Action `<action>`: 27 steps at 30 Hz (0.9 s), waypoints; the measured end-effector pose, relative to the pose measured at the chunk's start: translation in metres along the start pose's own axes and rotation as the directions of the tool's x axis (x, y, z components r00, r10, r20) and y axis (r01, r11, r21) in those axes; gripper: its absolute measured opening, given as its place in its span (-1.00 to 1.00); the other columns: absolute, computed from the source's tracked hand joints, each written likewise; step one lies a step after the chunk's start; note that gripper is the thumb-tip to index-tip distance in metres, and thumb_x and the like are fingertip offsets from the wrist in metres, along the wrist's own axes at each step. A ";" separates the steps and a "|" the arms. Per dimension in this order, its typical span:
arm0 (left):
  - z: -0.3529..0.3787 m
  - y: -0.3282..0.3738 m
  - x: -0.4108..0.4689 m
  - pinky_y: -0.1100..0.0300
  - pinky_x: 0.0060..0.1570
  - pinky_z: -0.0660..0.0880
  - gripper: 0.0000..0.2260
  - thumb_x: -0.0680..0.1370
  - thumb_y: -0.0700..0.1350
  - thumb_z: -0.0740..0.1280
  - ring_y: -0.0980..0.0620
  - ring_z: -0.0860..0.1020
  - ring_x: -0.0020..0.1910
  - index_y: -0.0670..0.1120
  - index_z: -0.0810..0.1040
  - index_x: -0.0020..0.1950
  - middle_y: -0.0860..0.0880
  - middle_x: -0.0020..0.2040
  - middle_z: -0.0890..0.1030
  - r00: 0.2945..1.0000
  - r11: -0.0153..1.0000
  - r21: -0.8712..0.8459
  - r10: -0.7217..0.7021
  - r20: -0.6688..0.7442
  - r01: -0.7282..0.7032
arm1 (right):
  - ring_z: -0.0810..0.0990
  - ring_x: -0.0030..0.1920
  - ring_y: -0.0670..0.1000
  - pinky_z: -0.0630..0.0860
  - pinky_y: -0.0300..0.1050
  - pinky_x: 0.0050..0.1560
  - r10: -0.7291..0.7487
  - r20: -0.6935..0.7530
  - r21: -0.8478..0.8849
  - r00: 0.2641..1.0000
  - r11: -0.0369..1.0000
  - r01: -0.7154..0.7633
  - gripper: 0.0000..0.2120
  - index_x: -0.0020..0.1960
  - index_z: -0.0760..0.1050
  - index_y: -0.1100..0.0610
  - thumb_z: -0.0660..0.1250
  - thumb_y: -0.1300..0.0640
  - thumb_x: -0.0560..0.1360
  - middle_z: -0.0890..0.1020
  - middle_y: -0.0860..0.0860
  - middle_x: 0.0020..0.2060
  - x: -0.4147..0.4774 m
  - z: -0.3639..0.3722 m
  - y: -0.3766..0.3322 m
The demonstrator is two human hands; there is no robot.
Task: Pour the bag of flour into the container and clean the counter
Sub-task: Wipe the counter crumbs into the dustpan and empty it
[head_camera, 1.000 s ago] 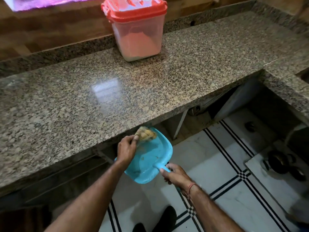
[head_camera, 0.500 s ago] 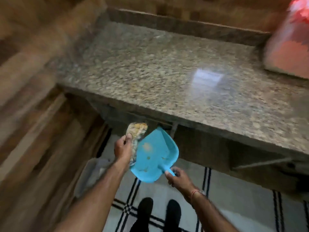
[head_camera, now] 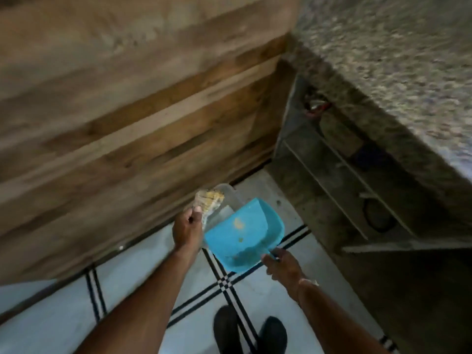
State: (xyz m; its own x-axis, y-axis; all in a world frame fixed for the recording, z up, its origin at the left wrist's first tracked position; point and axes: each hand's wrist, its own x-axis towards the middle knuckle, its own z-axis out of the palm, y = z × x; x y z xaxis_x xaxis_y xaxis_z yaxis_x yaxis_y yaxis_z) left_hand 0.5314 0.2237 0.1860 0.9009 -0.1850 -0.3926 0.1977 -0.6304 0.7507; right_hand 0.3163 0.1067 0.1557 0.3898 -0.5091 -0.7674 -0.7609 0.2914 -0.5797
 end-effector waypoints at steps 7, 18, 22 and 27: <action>0.024 -0.100 0.083 -0.03 -0.15 0.47 -0.75 0.67 0.04 0.25 -0.15 0.56 -0.12 -0.06 0.54 -0.12 -0.22 -0.11 0.63 0.992 0.996 -0.053 -0.071 -0.107 0.065 | 0.66 0.10 0.17 0.56 -0.02 0.11 0.013 0.040 -0.448 0.999 0.894 0.006 -0.68 0.13 0.58 0.16 0.26 -0.05 0.55 0.68 0.13 0.09 0.140 0.097 -0.022; 0.046 -0.179 0.129 0.15 -0.23 0.33 -0.74 0.69 -0.03 0.23 -0.02 0.47 -0.20 -0.14 0.60 -0.07 -0.05 -0.19 0.57 0.968 0.976 -0.162 -0.174 -0.180 0.145 | 0.48 -0.27 0.08 0.47 -0.10 -0.21 0.074 0.055 -0.508 0.996 0.861 -0.036 -0.79 -0.26 0.35 0.08 0.31 0.06 0.48 0.55 0.11 -0.18 0.241 0.151 -0.002; 0.047 -0.175 0.133 0.20 -0.33 0.29 -0.72 0.69 -0.06 0.23 0.13 0.37 -0.37 -0.09 0.51 -0.21 0.08 -0.37 0.46 0.959 0.955 -0.258 -0.200 -0.200 0.145 | 0.53 -0.18 0.08 0.60 0.06 -0.01 -0.048 0.023 -0.404 0.999 0.913 0.053 -0.56 -0.07 0.50 0.02 0.19 -0.31 0.31 0.61 0.05 -0.16 0.240 0.150 0.023; 0.047 -0.176 0.153 0.22 -0.30 0.33 -0.76 0.68 -0.06 0.25 0.19 0.38 -0.35 -0.09 0.53 -0.15 0.08 -0.33 0.46 0.946 0.946 -0.313 -0.178 -0.272 0.087 | 0.56 -0.32 -0.08 0.49 -0.32 -0.24 -0.165 0.067 -0.188 0.984 0.967 0.174 -0.84 0.02 0.57 0.16 0.35 0.06 0.62 0.59 0.04 -0.28 0.238 0.168 0.011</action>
State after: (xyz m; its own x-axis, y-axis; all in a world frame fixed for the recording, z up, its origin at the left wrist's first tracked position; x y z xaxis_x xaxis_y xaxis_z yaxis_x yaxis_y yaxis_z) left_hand 0.6165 0.2711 -0.0311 0.9220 0.1421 -0.3601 0.3868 -0.3760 0.8420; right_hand 0.4878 0.1251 -0.0792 0.5434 -0.4948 -0.6781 -0.7650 0.0406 -0.6427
